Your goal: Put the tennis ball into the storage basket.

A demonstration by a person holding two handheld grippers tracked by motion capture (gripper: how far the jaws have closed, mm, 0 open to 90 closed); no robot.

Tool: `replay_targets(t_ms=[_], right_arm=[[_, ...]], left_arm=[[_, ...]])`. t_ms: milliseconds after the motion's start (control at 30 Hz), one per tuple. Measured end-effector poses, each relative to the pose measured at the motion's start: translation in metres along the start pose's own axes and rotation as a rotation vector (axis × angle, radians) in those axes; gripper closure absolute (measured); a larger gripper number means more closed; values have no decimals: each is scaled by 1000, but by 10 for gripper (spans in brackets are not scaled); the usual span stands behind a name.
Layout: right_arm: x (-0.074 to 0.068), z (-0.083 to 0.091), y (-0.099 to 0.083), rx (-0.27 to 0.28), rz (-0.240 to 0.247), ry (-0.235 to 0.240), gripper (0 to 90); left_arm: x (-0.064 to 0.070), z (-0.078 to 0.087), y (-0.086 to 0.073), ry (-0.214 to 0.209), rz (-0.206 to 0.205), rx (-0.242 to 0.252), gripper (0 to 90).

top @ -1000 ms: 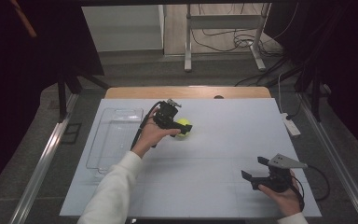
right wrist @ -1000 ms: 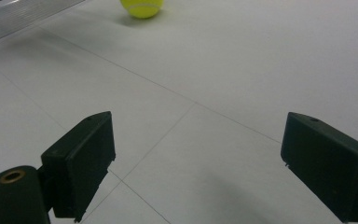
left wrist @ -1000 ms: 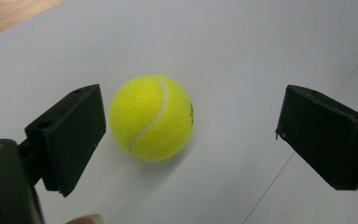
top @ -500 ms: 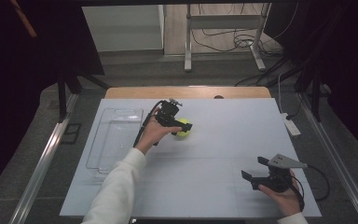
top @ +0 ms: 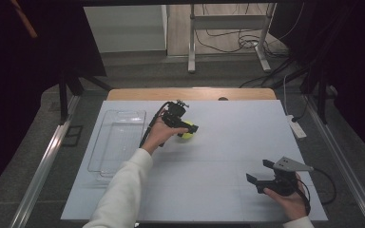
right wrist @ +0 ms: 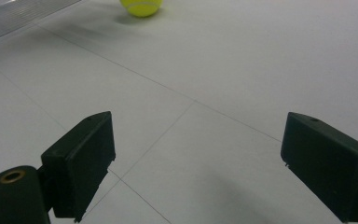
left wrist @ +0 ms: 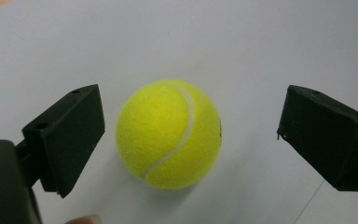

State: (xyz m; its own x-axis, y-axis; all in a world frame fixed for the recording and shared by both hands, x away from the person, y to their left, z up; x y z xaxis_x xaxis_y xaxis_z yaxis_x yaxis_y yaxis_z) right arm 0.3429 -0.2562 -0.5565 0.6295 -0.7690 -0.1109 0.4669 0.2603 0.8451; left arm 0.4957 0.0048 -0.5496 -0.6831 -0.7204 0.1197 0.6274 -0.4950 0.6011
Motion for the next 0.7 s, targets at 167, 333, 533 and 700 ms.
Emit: replay_targets(t_ms=[167,333,533,700], right_arm=[[0,0,0,-1,-1,0,98],[1,0,0,-2,-3,-1,98],[1,0,-1,-3,-1,-2,98],[1,0,-1,-1,-3,0,98]], left_arm=[[-5,-7,-3,5,16,-19,77],[-7,-11,-5,3,23,-33,77],[-5,-15,-7,-8,22,-49,77],[-5,-18,-9,-9,24,-62,77]])
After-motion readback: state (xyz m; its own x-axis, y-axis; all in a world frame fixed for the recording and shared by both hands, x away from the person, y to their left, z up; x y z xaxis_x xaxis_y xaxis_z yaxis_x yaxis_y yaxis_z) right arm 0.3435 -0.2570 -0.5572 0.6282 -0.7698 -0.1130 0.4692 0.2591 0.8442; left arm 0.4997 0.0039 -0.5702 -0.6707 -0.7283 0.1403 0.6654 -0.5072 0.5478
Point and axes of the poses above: each handheld gripper's, and its own axes: z roughly backward along the jaws, y roughly out of its top, x roughly to its right, the point moved 10 cm from there along -z, roughly forward along the jaws, and after that the axes turned 3 degrees about -z, right-handed, at the moved point
